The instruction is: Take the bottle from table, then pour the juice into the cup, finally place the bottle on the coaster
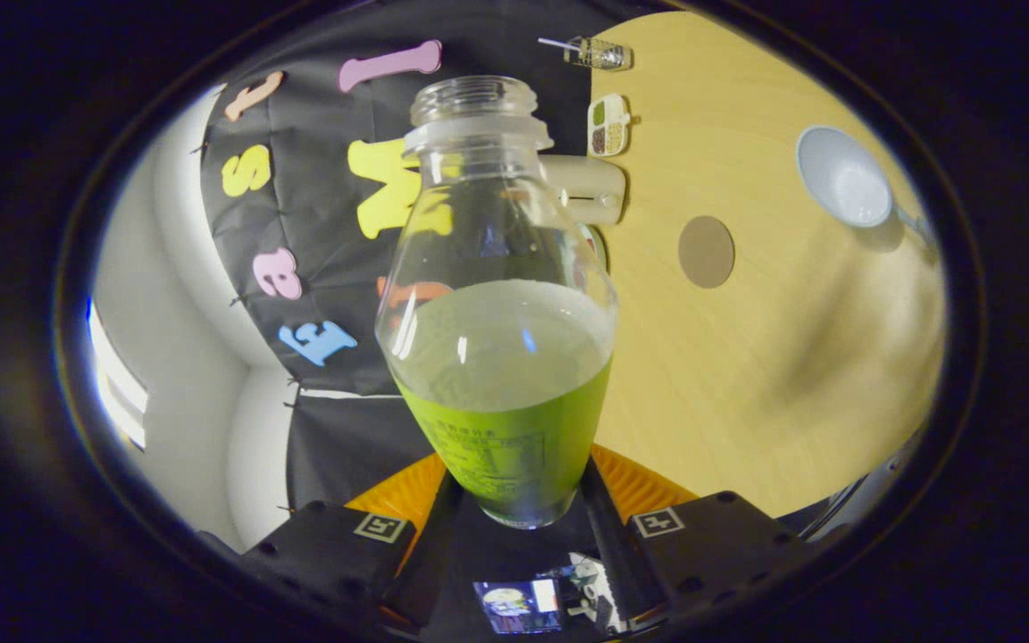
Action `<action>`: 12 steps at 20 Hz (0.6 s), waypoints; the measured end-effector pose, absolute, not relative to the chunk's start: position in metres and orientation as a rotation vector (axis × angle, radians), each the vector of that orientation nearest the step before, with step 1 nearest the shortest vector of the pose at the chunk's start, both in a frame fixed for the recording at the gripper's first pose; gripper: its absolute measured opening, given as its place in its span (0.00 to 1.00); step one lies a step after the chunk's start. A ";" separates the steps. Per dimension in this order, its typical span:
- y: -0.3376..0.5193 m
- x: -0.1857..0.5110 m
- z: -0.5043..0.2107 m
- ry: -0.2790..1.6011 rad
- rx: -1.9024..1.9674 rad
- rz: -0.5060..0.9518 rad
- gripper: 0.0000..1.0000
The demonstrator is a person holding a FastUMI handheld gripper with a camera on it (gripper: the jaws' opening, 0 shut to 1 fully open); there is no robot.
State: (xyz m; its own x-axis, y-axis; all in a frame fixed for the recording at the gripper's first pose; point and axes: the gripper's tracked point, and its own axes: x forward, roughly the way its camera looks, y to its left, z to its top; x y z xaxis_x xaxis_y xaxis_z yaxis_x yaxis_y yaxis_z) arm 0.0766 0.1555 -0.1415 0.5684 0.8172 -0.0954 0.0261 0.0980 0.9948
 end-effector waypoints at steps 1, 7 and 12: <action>0.157 0.075 -0.143 0.805 1.318 0.677 0.77; 0.160 0.063 -0.149 0.793 0.993 0.638 0.77; 0.166 0.058 -0.142 0.772 0.769 0.612 0.77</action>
State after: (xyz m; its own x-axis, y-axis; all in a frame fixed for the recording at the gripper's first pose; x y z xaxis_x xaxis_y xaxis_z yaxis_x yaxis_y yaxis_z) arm 0.0579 0.1659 -0.1421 0.5749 0.7246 -0.3801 -0.2045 0.5770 0.7907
